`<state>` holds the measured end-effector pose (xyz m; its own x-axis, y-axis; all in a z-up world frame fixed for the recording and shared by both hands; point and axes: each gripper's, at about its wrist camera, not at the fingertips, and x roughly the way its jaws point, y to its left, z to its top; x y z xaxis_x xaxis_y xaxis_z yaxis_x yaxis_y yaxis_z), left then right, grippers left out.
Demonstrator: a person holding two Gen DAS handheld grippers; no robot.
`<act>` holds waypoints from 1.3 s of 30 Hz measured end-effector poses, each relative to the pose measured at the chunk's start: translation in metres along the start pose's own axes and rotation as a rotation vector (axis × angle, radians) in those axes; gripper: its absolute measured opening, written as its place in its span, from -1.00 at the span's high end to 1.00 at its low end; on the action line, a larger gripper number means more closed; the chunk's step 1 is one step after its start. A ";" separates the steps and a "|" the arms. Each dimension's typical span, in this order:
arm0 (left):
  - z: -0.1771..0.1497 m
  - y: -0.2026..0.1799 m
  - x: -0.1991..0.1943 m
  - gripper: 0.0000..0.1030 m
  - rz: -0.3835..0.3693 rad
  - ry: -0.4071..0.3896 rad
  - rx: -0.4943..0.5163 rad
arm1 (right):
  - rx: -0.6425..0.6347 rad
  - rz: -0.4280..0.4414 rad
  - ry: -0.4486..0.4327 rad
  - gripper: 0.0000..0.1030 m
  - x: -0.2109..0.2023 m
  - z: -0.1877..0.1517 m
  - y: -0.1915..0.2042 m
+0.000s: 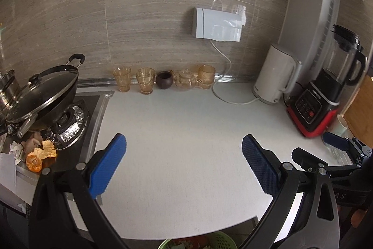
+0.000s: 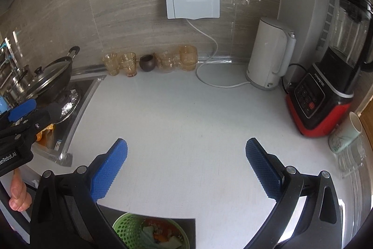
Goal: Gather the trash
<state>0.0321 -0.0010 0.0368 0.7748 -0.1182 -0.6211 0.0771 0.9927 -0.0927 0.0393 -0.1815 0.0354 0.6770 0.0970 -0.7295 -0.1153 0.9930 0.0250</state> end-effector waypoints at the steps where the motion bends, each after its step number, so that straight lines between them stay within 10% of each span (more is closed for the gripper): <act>1: 0.002 -0.001 0.002 -0.85 0.002 0.001 -0.003 | -0.001 0.001 0.000 -0.95 0.002 0.002 -0.002; 39: 0.004 -0.018 -0.004 -0.85 0.006 0.008 0.000 | 0.032 0.023 -0.012 -0.96 -0.007 -0.004 -0.020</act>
<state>0.0301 -0.0180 0.0446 0.7702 -0.1124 -0.6278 0.0725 0.9934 -0.0890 0.0341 -0.2020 0.0374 0.6834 0.1200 -0.7202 -0.1071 0.9922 0.0636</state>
